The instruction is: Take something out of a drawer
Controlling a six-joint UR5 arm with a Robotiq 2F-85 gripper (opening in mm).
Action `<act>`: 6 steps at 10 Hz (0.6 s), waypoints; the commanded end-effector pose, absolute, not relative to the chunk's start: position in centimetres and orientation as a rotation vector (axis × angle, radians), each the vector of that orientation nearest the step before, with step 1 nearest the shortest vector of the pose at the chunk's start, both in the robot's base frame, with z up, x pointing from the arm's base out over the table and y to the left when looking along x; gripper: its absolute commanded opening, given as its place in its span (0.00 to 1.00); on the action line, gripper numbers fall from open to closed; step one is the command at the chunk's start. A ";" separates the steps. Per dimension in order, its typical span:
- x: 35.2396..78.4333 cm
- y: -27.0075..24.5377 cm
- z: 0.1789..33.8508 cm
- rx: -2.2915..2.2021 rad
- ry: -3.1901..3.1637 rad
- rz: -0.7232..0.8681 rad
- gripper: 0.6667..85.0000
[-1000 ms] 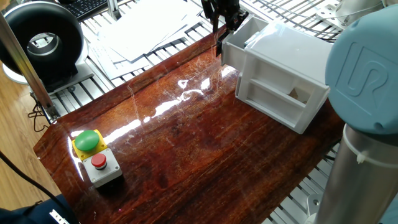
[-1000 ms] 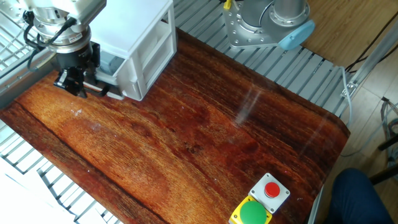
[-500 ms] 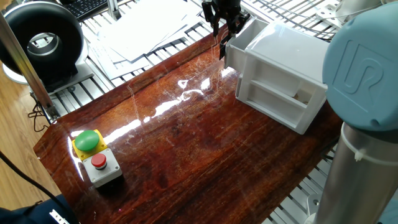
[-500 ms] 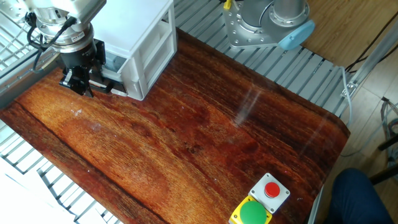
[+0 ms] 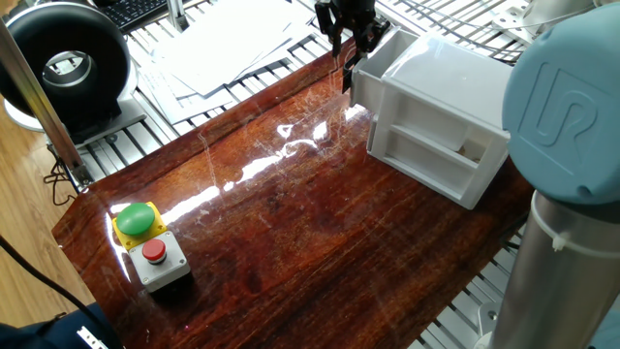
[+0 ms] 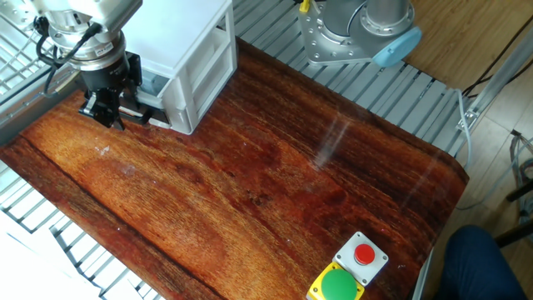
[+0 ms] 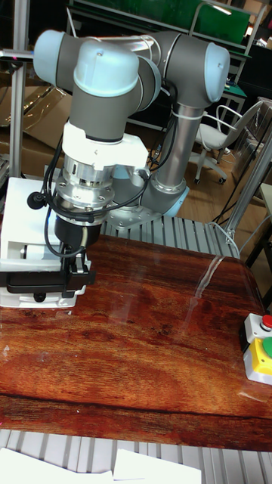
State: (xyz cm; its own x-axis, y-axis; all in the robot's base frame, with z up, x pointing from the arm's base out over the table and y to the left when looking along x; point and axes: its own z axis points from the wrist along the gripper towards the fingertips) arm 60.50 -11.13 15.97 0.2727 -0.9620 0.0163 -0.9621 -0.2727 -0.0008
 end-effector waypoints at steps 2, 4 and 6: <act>61.1 -10.8 16.1 2.503 -1.928 0.032 0.55; 60.5 -10.3 16.1 2.512 -1.919 -0.013 0.57; 60.5 -10.1 16.1 2.522 -1.914 -0.018 0.57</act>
